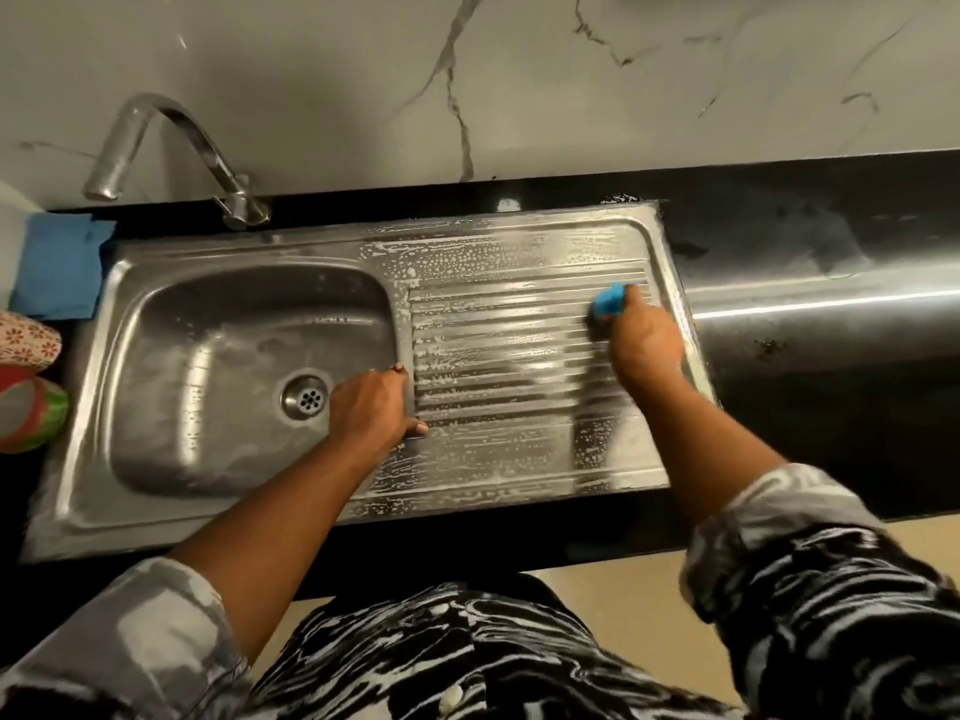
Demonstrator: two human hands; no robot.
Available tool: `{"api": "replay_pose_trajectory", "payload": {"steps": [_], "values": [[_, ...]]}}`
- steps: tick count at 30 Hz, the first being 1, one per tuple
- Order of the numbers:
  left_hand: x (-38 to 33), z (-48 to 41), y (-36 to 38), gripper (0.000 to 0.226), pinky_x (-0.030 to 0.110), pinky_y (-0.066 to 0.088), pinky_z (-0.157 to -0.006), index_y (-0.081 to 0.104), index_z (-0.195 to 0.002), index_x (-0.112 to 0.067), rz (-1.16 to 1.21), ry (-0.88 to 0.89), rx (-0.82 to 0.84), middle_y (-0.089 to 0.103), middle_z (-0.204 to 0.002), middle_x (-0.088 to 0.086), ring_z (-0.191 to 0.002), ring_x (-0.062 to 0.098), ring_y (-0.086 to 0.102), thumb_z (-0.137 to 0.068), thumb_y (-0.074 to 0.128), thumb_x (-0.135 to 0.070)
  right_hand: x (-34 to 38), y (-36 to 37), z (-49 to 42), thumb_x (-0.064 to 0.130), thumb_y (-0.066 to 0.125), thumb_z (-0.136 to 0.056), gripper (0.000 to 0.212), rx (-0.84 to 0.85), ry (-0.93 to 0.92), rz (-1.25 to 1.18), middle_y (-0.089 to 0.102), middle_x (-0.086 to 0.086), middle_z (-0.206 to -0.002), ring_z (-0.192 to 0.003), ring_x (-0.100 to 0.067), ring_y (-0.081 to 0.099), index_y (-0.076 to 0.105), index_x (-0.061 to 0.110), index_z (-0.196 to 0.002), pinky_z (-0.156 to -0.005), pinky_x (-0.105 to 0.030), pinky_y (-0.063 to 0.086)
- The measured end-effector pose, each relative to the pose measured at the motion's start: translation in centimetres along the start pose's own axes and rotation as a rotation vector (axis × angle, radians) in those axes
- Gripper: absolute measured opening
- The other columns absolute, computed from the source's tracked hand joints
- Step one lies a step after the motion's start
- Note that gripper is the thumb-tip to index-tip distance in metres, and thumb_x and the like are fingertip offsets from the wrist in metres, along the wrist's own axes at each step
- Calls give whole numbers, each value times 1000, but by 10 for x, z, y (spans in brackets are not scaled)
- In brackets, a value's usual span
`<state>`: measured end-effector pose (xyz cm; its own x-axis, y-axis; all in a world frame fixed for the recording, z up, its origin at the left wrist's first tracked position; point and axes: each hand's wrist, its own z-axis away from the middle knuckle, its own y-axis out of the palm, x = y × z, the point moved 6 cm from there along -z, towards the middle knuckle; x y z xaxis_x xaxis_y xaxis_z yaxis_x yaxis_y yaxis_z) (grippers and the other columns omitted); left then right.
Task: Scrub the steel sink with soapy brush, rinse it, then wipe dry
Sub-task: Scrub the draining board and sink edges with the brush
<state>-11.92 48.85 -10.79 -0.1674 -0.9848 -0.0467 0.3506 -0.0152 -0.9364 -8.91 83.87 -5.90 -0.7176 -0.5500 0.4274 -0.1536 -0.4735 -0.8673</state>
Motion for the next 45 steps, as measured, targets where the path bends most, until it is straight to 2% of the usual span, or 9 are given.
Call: {"api": "replay_pose_trajectory", "payload": {"steps": [4, 9, 14, 19, 25, 31, 37, 41, 45], "values": [[0, 0, -1, 55, 35, 57, -72, 64, -89, -27, 19, -7, 25, 74, -88, -3, -84, 24, 71, -63, 92, -67, 86, 77, 76, 66, 28, -104, 65, 218, -168, -71, 71, -2, -81, -69, -13, 65, 71, 20, -92, -53, -27, 51], [3, 2, 2, 69, 33, 46, -65, 65, -110, -32, -28, 8, 34, 75, -96, -1, -90, 27, 73, -63, 84, -78, 155, 132, 117, 27, 45, -105, 34, 394, -500, 179, 70, -12, -107, -93, -35, 68, 46, 25, -139, -67, -38, 44], [3, 8, 2, 66, 36, 53, -71, 66, -117, -30, -13, 4, -6, 76, -102, 0, -96, 26, 72, -69, 86, -71, 67, 60, 37, 55, 31, -107, 50, 201, -195, 38, 70, -5, -93, -78, -18, 65, 67, 21, -100, -62, -31, 46], [7, 6, 0, 62, 31, 45, -64, 69, -105, -29, 44, -6, -10, 77, -95, -2, -89, 24, 73, -64, 89, -71, -16, 0, -35, 57, 20, -107, 67, -16, 77, 74, 68, -16, -112, -104, -36, 62, 66, 12, -123, -91, -44, 47], [10, 0, 0, 69, 29, 40, -63, 73, -107, -32, 82, -35, 22, 77, -90, -4, -86, 22, 73, -55, 92, -73, 100, 86, 76, 73, 26, -100, 72, 241, -187, -72, 72, -5, -87, -74, -17, 67, 70, 16, -95, -54, -26, 48], [10, 6, 3, 70, 30, 42, -67, 73, -118, -35, 42, -26, 6, 78, -104, 0, -97, 26, 72, -62, 89, -73, 84, 86, 61, 22, 40, -105, 38, 274, -369, 132, 65, -10, -100, -81, -30, 58, 50, 21, -141, -78, -45, 54], [7, 5, -3, 66, 30, 39, -62, 74, -108, -33, 53, -29, 10, 76, -92, -2, -91, 26, 72, -58, 91, -72, -43, -12, -47, 40, 26, -110, 40, -26, 29, 173, 66, -20, -116, -105, -40, 63, 53, 23, -134, -82, -47, 45], [8, 1, -6, 58, 29, 35, -56, 63, -78, -26, 111, -68, 54, 62, -69, -8, -76, 22, 66, -56, 96, -68, 6, 12, -2, 46, 28, -110, 49, 42, -84, 129, 70, -15, -107, -95, -31, 67, 63, 13, -118, -80, -44, 53], [8, 2, -5, 58, 29, 40, -62, 72, -90, -29, 126, -62, 48, 66, -74, -7, -72, 18, 58, -55, 96, -67, 90, 84, 90, 68, 28, -103, 64, 210, -278, -2, 72, -3, -83, -70, -16, 64, 70, 20, -93, -54, -27, 46]]}}
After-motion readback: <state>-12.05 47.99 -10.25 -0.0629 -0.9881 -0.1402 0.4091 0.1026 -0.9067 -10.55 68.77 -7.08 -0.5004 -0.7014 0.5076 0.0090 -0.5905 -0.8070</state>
